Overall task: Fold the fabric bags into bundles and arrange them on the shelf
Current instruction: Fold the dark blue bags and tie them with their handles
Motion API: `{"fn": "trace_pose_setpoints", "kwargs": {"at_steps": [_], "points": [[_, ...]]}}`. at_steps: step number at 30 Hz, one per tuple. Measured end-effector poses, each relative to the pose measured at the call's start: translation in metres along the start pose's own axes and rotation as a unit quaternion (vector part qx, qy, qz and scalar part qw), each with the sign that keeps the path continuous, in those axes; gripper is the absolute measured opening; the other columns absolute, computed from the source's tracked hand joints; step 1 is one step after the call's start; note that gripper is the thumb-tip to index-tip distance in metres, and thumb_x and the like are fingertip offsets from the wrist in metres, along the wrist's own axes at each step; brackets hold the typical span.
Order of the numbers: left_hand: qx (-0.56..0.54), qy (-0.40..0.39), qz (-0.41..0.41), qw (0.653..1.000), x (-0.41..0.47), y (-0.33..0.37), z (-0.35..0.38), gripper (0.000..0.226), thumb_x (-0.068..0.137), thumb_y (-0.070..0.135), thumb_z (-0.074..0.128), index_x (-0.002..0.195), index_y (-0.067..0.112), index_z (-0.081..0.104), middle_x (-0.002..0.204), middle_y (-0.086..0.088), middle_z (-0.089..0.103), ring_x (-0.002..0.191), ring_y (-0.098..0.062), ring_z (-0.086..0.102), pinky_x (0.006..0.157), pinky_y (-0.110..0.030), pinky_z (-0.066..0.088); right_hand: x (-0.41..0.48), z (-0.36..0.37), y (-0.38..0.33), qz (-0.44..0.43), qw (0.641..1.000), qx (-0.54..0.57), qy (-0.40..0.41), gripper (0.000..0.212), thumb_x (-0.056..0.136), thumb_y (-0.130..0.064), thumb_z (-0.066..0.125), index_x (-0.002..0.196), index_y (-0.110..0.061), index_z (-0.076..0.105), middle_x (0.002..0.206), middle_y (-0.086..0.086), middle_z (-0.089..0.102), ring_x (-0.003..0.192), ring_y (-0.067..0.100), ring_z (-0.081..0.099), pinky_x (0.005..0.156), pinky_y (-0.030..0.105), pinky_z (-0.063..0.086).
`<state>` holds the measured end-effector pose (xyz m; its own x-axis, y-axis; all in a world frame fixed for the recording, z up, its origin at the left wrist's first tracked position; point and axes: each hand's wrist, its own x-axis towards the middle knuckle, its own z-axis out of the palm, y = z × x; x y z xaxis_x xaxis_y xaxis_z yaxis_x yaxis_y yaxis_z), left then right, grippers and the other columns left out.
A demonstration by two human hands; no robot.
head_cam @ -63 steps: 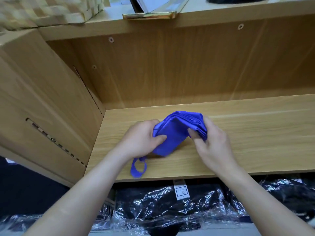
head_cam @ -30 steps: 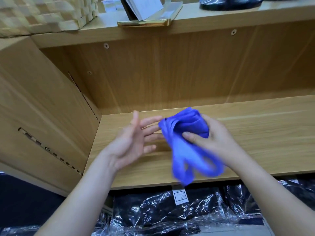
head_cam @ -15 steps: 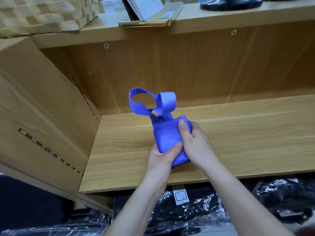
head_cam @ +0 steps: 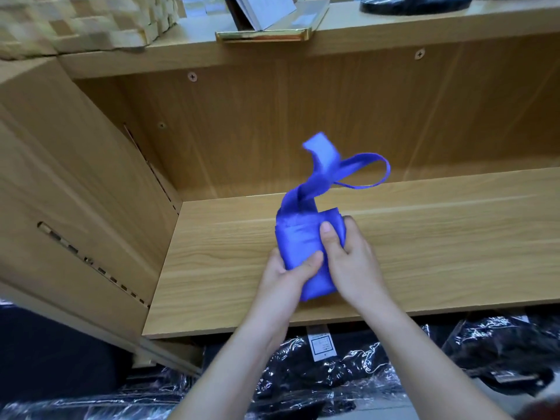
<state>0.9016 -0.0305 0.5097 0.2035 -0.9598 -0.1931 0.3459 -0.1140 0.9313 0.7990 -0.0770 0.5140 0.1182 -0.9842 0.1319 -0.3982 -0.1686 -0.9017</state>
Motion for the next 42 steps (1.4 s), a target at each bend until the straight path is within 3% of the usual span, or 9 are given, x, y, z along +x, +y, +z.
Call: {"fn": "trace_pose_setpoints", "kwargs": {"at_steps": [8, 17, 21, 26, 30, 35, 39, 41, 42], "points": [[-0.035, 0.148, 0.037, 0.988, 0.01, 0.012, 0.002, 0.006, 0.088, 0.004, 0.067, 0.09, 0.009, 0.069, 0.085, -0.006, 0.073, 0.076, -0.017, 0.065, 0.068, -0.027, 0.054, 0.0, 0.001, -0.005, 0.055, 0.989, -0.024, -0.134, 0.018, 0.096, -0.039, 0.047, 0.104, -0.023, 0.051, 0.103, 0.003, 0.065, 0.099, 0.027, 0.059, 0.086, 0.042, 0.048], [0.094, 0.17, 0.091, 0.977, 0.018, 0.043, -0.019, 0.011, 0.086, 0.012, 0.071, 0.079, 0.011, 0.062, 0.074, -0.001, 0.066, 0.069, -0.015, 0.061, 0.068, -0.028, 0.049, -0.006, -0.01, 0.019, -0.07, 0.981, -0.162, -0.079, 0.035, 0.094, -0.054, 0.044, 0.085, -0.021, 0.04, 0.063, 0.004, 0.055, 0.071, 0.037, 0.053, 0.065, 0.046, 0.046], [0.128, 0.097, 0.056, 0.985, 0.014, 0.071, -0.043, 0.012, 0.087, 0.012, 0.07, 0.077, 0.017, 0.066, 0.074, 0.0, 0.069, 0.072, -0.016, 0.066, 0.078, -0.037, 0.051, 0.006, -0.034, 0.023, -0.11, 0.966, -0.221, -0.079, 0.038, 0.091, -0.06, 0.038, 0.089, -0.022, 0.042, 0.064, 0.004, 0.055, 0.074, 0.038, 0.055, 0.064, 0.045, 0.045], [-0.087, -0.036, 0.027, 0.995, 0.011, 0.082, -0.063, 0.026, 0.052, -0.008, 0.068, 0.068, 0.012, 0.069, 0.071, -0.008, 0.06, 0.076, -0.02, 0.059, 0.081, -0.035, 0.05, 0.021, -0.06, 0.017, -0.138, 0.952, -0.253, -0.1, 0.034, 0.091, -0.059, 0.038, 0.089, -0.026, 0.04, 0.064, -0.002, 0.053, 0.073, 0.034, 0.054, 0.064, 0.042, 0.042], [-0.086, -0.206, 0.027, 0.975, 0.007, 0.098, -0.077, 0.031, 0.05, 0.021, 0.078, 0.074, 0.005, 0.067, 0.072, -0.009, 0.055, 0.075, -0.024, 0.057, 0.083, -0.037, 0.049, 0.028, -0.068, 0.016, -0.154, 0.942, -0.275, -0.118, 0.049, 0.081, -0.069, 0.027, 0.089, -0.023, 0.042, 0.061, -0.003, 0.053, 0.068, 0.031, 0.054, 0.062, 0.042, 0.044], [0.153, -0.036, 0.09, 0.984, 0.007, 0.1, -0.071, 0.017, 0.066, 0.001, 0.083, 0.07, 0.015, 0.074, 0.064, -0.004, 0.063, 0.058, -0.018, 0.064, 0.063, -0.029, 0.057, 0.028, -0.078, 0.018, -0.158, 0.939, -0.271, -0.141, 0.05, 0.077, -0.073, 0.027, 0.088, -0.027, 0.045, 0.062, -0.004, 0.058, 0.062, 0.02, 0.055, 0.058, 0.04, 0.045], [0.437, 0.193, 0.261, 0.839, 0.017, 0.091, -0.073, 0.03, 0.073, -0.009, 0.06, 0.069, 0.021, 0.062, 0.058, 0.009, 0.045, 0.05, -0.012, 0.046, 0.05, -0.024, 0.039, 0.02, -0.078, 0.021, -0.166, 0.945, -0.238, -0.149, 0.05, 0.083, -0.076, 0.03, 0.086, -0.028, 0.045, 0.058, -0.002, 0.057, 0.057, 0.014, 0.053, 0.056, 0.038, 0.045], [0.588, 0.219, 0.331, 0.705, 0.019, 0.083, -0.073, 0.028, 0.072, -0.003, 0.056, 0.078, 0.024, 0.056, 0.07, 0.008, 0.045, 0.059, -0.014, 0.044, 0.052, -0.027, 0.034, 0.019, -0.077, 0.018, -0.168, 0.944, -0.235, -0.159, 0.051, 0.083, -0.078, 0.03, 0.084, -0.029, 0.044, 0.057, -0.003, 0.056, 0.056, 0.014, 0.053, 0.055, 0.037, 0.044], [0.604, 0.202, 0.321, 0.701, 0.022, 0.082, -0.075, 0.028, 0.074, -0.002, 0.054, 0.082, 0.025, 0.056, 0.076, 0.007, 0.046, 0.063, -0.014, 0.046, 0.054, -0.028, 0.035, 0.02, -0.078, 0.016, -0.165, 0.943, -0.238, -0.166, 0.05, 0.082, -0.078, 0.03, 0.083, -0.03, 0.044, 0.057, -0.004, 0.056, 0.056, 0.013, 0.053, 0.055, 0.038, 0.044]]}}
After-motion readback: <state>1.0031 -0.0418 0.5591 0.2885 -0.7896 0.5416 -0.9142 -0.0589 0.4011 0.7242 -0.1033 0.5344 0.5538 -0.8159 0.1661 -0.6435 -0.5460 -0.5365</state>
